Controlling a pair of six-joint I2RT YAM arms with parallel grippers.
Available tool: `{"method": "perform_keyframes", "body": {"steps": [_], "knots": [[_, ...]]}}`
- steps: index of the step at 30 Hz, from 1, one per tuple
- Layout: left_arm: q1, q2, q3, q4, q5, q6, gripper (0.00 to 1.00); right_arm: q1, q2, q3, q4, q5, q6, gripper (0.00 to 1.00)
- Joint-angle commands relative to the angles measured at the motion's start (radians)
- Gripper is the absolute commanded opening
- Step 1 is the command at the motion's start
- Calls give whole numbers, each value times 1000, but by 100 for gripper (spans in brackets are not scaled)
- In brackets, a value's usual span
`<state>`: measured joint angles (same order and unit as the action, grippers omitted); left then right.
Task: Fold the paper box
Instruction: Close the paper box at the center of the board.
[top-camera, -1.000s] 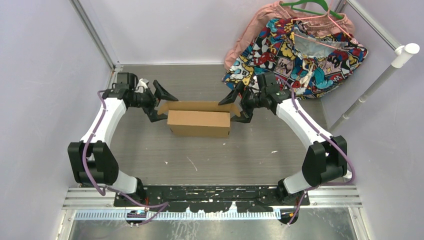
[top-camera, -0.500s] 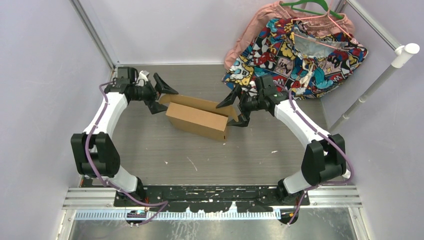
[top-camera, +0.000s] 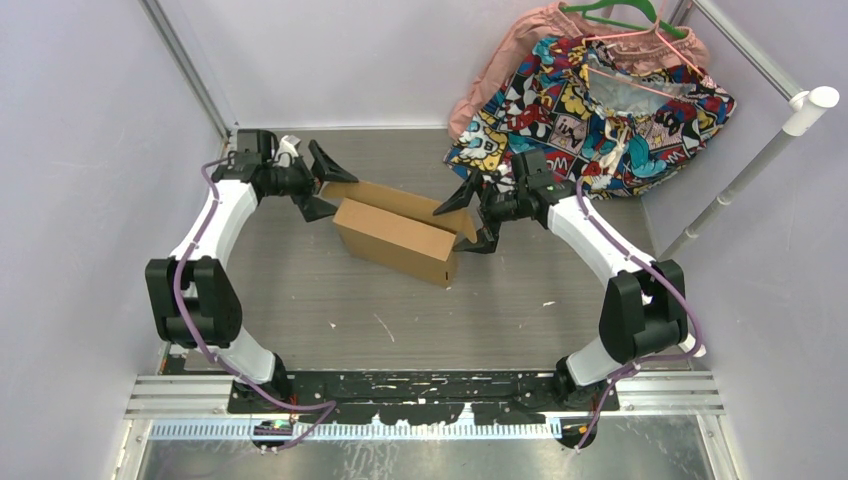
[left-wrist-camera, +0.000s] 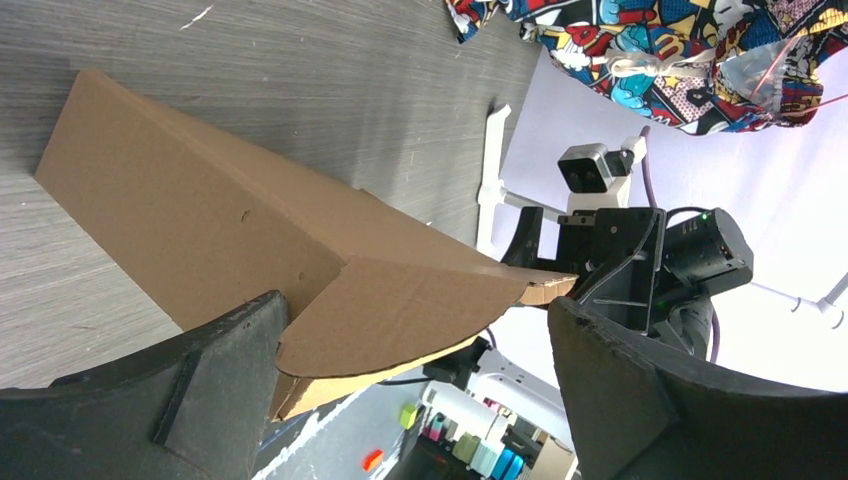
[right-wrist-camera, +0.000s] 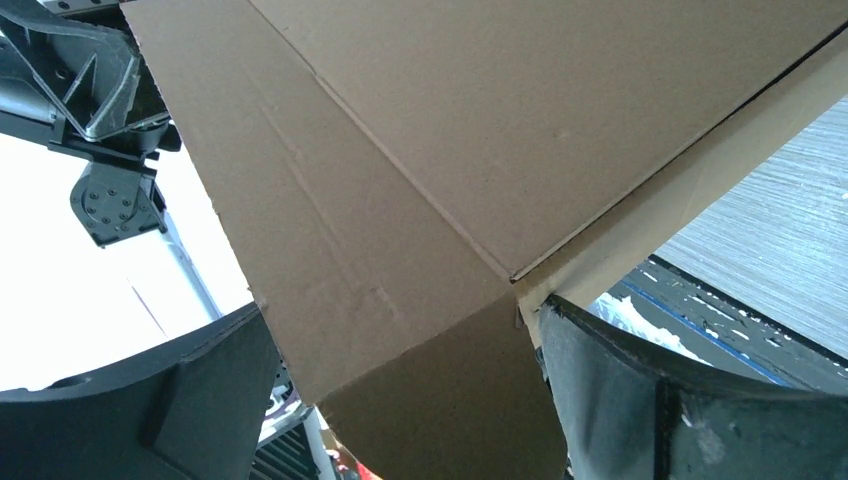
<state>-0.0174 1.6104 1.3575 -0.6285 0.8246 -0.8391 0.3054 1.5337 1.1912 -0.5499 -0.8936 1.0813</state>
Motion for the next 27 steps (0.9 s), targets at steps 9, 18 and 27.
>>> {"method": "perform_keyframes", "body": {"steps": [9, 18, 27], "knots": [[-56, 33, 30, -53, 229, -80, 100, -6, -4, 124, -82, 5, -208, 100], [-56, 51, 44, -44, 227, -89, 100, -37, 23, 143, -108, -4, -255, 100], [-57, 55, 52, -46, 226, -91, 100, -56, 42, 121, -53, -29, -234, 100]]}}
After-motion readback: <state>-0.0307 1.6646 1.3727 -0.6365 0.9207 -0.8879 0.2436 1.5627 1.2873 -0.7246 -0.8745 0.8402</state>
